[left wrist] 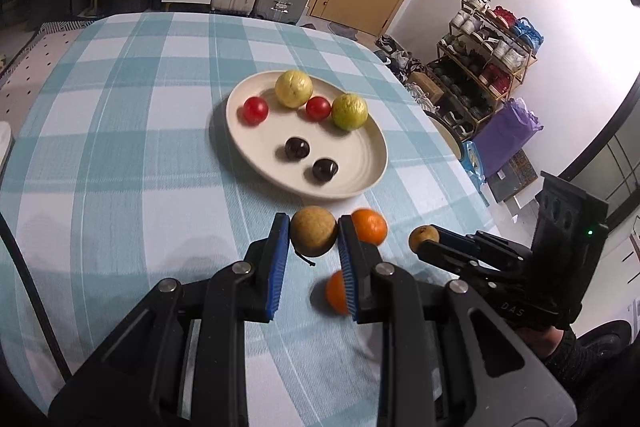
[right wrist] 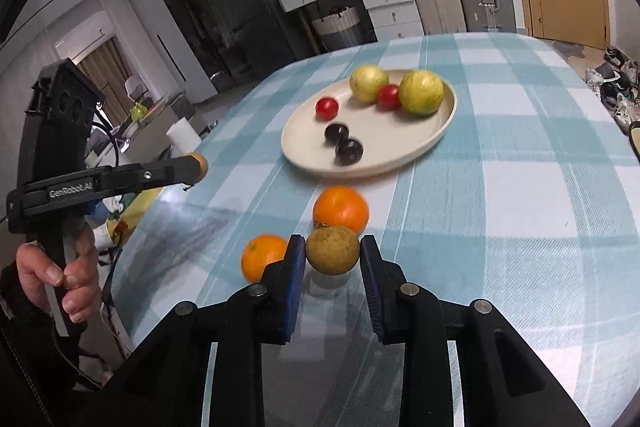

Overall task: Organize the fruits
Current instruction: 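Carry both brown fruits onto the cream plate and open both grippers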

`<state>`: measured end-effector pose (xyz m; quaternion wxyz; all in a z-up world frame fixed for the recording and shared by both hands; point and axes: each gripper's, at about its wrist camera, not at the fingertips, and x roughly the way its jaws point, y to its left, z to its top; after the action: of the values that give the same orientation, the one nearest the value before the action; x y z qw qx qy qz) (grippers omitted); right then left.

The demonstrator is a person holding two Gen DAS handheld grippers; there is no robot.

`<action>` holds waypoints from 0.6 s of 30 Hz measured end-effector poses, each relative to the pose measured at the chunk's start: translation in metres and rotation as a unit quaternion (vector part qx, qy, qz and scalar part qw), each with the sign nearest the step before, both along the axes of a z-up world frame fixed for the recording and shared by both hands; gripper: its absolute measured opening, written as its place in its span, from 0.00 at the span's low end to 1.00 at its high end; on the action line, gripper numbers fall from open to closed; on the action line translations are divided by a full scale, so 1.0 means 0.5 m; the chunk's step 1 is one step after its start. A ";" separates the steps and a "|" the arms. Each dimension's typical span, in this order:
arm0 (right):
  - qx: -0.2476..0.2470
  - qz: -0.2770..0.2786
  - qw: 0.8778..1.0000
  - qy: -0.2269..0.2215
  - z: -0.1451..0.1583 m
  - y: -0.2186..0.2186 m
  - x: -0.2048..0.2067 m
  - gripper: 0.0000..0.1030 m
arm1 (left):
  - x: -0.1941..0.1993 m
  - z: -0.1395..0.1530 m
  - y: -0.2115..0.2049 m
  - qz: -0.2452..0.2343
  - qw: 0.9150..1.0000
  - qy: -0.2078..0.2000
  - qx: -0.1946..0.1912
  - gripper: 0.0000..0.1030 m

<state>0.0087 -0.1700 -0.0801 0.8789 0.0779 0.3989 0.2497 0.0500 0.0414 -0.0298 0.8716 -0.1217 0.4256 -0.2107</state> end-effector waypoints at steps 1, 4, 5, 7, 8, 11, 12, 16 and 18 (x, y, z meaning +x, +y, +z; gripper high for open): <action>0.001 0.000 1.000 -0.003 0.004 -0.001 0.004 0.28 | 0.009 0.001 -0.001 0.000 1.000 0.000 -0.001 0.21; 0.007 0.001 1.000 -0.012 0.016 -0.003 0.021 0.28 | 0.044 -0.001 -0.007 0.001 1.000 0.005 -0.002 0.21; 0.007 0.001 1.000 -0.016 0.021 -0.004 0.029 0.28 | 0.053 0.000 -0.008 0.001 1.000 0.005 -0.003 0.21; 0.010 0.003 1.000 -0.021 0.028 -0.002 0.043 0.28 | 0.076 -0.001 -0.011 0.003 1.000 0.006 -0.003 0.21; 0.010 0.003 1.000 -0.024 0.031 -0.002 0.050 0.28 | 0.087 -0.001 -0.013 0.004 1.000 0.006 -0.003 0.21; 0.014 0.004 0.999 -0.031 0.040 0.001 0.079 0.28 | 0.125 -0.001 -0.020 0.008 1.000 0.007 -0.004 0.21; 0.015 0.003 0.999 -0.032 0.043 0.002 0.090 0.28 | 0.135 -0.001 -0.022 0.008 1.000 0.007 -0.004 0.21; 0.013 0.004 0.999 -0.040 0.053 0.009 0.128 0.28 | 0.185 -0.004 -0.035 0.008 1.000 0.012 -0.007 0.21; 0.014 0.004 0.999 -0.042 0.054 0.012 0.147 0.28 | 0.207 -0.006 -0.042 0.007 1.000 0.013 -0.008 0.21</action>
<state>0.0821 -0.1640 -0.0529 0.8927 0.0779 0.3586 0.2617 0.1534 0.0202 -0.0327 0.8662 -0.1345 0.4347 -0.2066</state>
